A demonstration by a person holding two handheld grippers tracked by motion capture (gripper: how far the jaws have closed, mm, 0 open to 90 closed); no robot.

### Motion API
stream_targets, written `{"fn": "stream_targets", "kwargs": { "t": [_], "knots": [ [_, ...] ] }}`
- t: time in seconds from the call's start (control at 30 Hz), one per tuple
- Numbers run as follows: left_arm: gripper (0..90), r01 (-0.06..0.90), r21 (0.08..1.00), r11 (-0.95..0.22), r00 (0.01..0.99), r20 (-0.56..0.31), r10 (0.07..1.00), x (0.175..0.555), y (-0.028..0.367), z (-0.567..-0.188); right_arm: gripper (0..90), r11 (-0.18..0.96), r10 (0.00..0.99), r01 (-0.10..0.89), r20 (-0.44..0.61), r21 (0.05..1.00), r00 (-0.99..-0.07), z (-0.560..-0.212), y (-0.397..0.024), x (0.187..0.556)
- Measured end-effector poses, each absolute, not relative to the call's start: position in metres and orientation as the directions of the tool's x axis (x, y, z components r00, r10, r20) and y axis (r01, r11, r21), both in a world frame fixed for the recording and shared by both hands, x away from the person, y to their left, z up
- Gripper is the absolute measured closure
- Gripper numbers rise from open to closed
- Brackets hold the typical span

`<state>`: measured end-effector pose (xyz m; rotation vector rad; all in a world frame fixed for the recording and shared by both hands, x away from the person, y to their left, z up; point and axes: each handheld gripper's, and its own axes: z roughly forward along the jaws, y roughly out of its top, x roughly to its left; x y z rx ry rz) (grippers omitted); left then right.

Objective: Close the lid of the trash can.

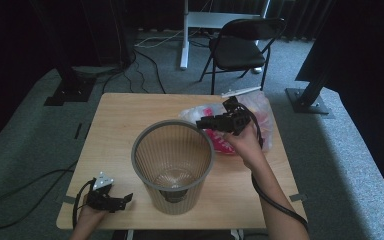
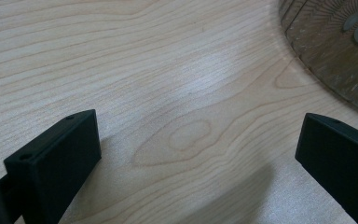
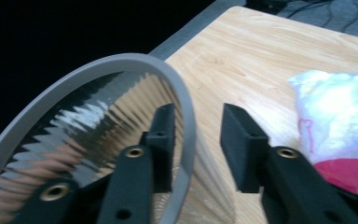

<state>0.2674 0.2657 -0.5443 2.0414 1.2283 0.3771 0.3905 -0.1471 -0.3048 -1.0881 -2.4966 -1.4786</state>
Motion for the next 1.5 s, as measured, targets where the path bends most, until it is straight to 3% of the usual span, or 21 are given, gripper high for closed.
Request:
{"fn": "stream_targets", "kwargs": {
  "t": [0.17, 0.3, 0.33, 1.5],
  "knots": [
    [0.0, 0.648, 0.703, -0.293, 0.505, -0.109, 0.856, 0.267, 0.266, -0.544, 43.3, 0.297, 0.588, 0.579, 0.333, 0.76, -0.738, -0.304, -0.149, 0.39],
    [0.0, 0.647, 0.704, -0.292, 0.505, -0.109, 0.857, 0.268, 0.266, -0.544, 16.3, 0.307, 0.616, 0.572, 0.299, 0.761, -0.729, -0.305, -0.149, 0.386],
    [0.0, 0.647, 0.704, -0.292, 0.504, -0.108, 0.857, 0.268, 0.266, -0.544, 14.0, 0.305, 0.619, 0.572, 0.298, 0.762, -0.727, -0.306, -0.15, 0.386],
    [0.0, 0.645, 0.704, -0.297, 0.505, -0.101, 0.857, 0.267, 0.265, -0.545, 13.9, 0.2, 0.699, 0.586, 0.305, 0.785, -0.647, -0.335, -0.211, 0.365]
  ]
}}
